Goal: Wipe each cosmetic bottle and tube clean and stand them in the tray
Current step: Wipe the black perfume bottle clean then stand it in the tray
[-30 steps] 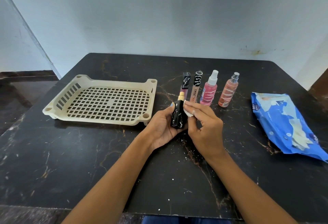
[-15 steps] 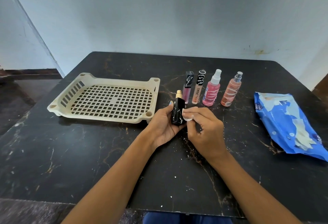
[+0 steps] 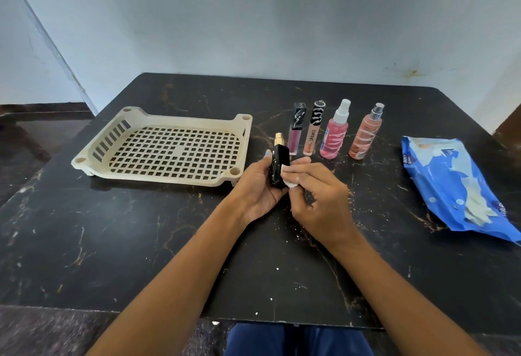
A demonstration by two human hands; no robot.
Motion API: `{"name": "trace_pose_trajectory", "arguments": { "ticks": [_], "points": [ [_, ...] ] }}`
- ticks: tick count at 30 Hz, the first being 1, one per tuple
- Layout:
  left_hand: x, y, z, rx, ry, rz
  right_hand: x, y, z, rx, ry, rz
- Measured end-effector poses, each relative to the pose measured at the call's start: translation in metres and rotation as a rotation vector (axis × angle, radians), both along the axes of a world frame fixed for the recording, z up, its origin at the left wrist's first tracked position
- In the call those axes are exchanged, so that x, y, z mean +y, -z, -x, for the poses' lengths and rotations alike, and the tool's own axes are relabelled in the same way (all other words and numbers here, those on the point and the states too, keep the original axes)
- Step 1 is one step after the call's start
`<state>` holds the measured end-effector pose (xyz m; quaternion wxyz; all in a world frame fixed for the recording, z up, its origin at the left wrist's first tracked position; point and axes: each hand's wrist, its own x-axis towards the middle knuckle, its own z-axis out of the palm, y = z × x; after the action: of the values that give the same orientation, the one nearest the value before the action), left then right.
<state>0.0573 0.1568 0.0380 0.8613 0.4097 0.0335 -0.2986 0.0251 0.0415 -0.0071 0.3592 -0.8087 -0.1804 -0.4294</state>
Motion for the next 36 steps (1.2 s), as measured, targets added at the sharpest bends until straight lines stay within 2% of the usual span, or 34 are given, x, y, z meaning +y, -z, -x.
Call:
{"name": "trace_pose_trajectory", "arguments": {
  "ticks": [4, 8, 13, 17, 21, 26, 31, 36],
  "points": [
    [-0.0001, 0.0043, -0.0031, 0.009, -0.025, 0.008, -0.0010, 0.0010, -0.0023, 0.044, 0.087, -0.012],
    [0.0008, 0.0074, -0.0061, -0.002, 0.019, -0.004, 0.0013, 0.0013, 0.0027, 0.024, 0.002, -0.011],
    [-0.0004, 0.0088, -0.0077, -0.004, 0.007, 0.001, 0.0008, 0.0018, 0.0039, 0.043, 0.061, -0.013],
    [0.0016, 0.0090, -0.0082, -0.009, 0.034, -0.015, 0.0034, 0.0006, 0.0069, 0.013, -0.029, 0.019],
    [-0.0003, 0.0091, -0.0083, -0.011, 0.006, 0.005, 0.0019, 0.0018, 0.0036, 0.039, 0.081, -0.029],
    [0.0001, 0.0107, -0.0099, -0.012, 0.030, -0.015, 0.0063, 0.0004, 0.0041, 0.009, 0.024, -0.020],
    [-0.0021, 0.0102, -0.0089, -0.018, -0.008, 0.005, 0.0054, 0.0009, 0.0015, 0.062, 0.132, -0.036],
    [-0.0020, 0.0105, -0.0092, -0.020, -0.005, -0.006, 0.0043, 0.0018, 0.0032, 0.027, 0.056, -0.032]
  ]
}}
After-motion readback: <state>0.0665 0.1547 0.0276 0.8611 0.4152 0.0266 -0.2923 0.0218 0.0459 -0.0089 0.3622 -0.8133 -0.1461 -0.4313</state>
